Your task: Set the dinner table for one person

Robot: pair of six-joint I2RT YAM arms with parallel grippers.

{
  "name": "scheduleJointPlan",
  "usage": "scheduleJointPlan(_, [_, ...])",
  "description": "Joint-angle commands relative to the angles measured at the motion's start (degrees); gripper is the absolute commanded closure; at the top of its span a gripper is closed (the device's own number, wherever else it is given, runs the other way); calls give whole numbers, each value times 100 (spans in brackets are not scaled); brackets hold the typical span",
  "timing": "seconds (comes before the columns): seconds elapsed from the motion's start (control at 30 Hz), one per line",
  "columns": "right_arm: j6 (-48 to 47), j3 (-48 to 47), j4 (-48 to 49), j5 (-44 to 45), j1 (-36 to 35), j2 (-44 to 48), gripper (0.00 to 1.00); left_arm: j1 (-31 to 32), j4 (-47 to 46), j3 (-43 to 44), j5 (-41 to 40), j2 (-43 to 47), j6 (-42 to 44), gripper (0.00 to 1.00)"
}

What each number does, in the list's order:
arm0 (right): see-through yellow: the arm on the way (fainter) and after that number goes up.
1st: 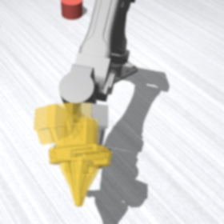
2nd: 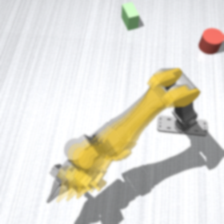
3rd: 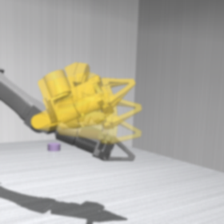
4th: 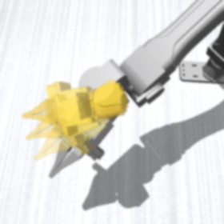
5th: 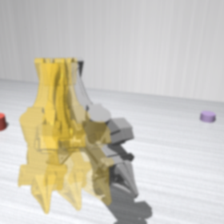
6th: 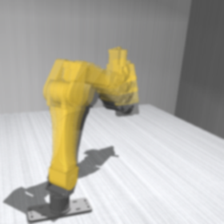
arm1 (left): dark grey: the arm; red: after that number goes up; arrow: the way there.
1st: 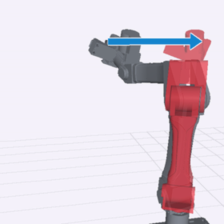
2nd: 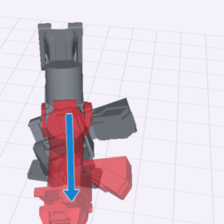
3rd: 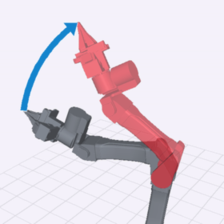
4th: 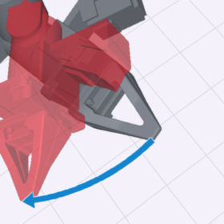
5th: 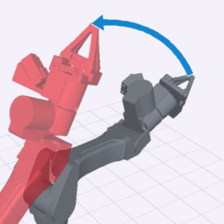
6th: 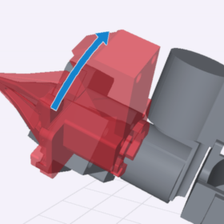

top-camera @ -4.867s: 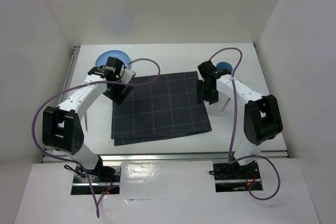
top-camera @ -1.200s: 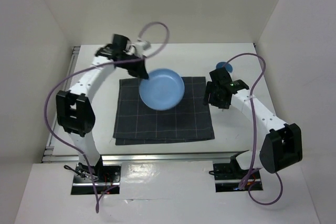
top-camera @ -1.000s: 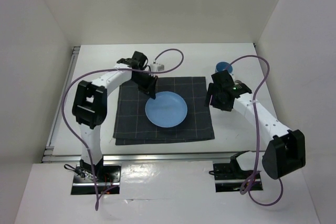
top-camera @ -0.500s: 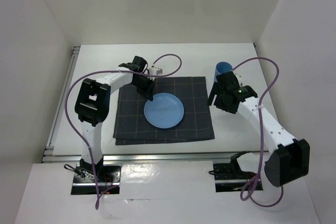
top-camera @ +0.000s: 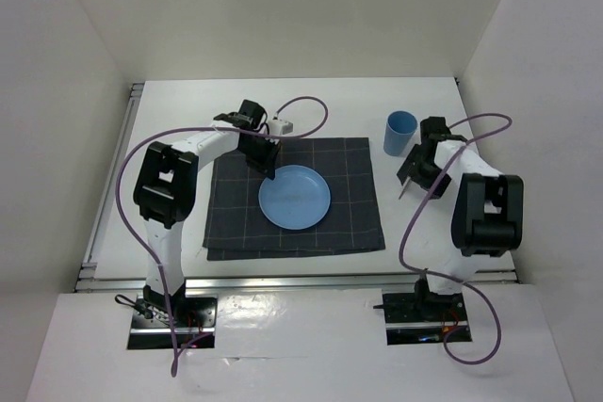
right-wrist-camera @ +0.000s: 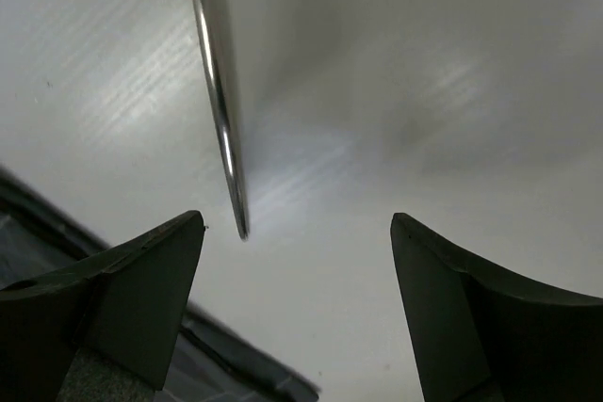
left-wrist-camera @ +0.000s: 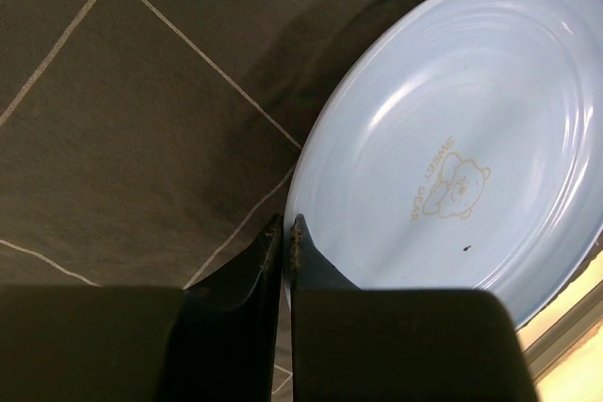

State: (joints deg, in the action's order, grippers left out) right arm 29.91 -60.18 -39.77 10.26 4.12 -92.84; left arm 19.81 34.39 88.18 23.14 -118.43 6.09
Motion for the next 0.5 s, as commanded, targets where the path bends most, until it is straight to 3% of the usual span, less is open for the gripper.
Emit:
scheduleJointPlan(0.0, [-249,-450,461,37,-25,-506,12,23,50,164,-116,110,191,92])
scheduleJointPlan(0.07, [-126,-555,461,98,-25,-778,14,23,50,95,-116,110,191,88])
scheduleJointPlan(0.1, [-4,-634,461,99,27,-841,17,23,50,7,-116,197,243,78])
scheduleJointPlan(0.23, [76,-635,655,38,80,-999,23,23,50,-64,-169,426,244,60])
scheduleJointPlan(0.37, [76,-749,786,-129,80,-1342,31,23,269,14,-222,549,244,52])
scheduleJointPlan(0.47, [76,-749,857,-69,80,-1500,34,23,331,137,-160,689,244,52])
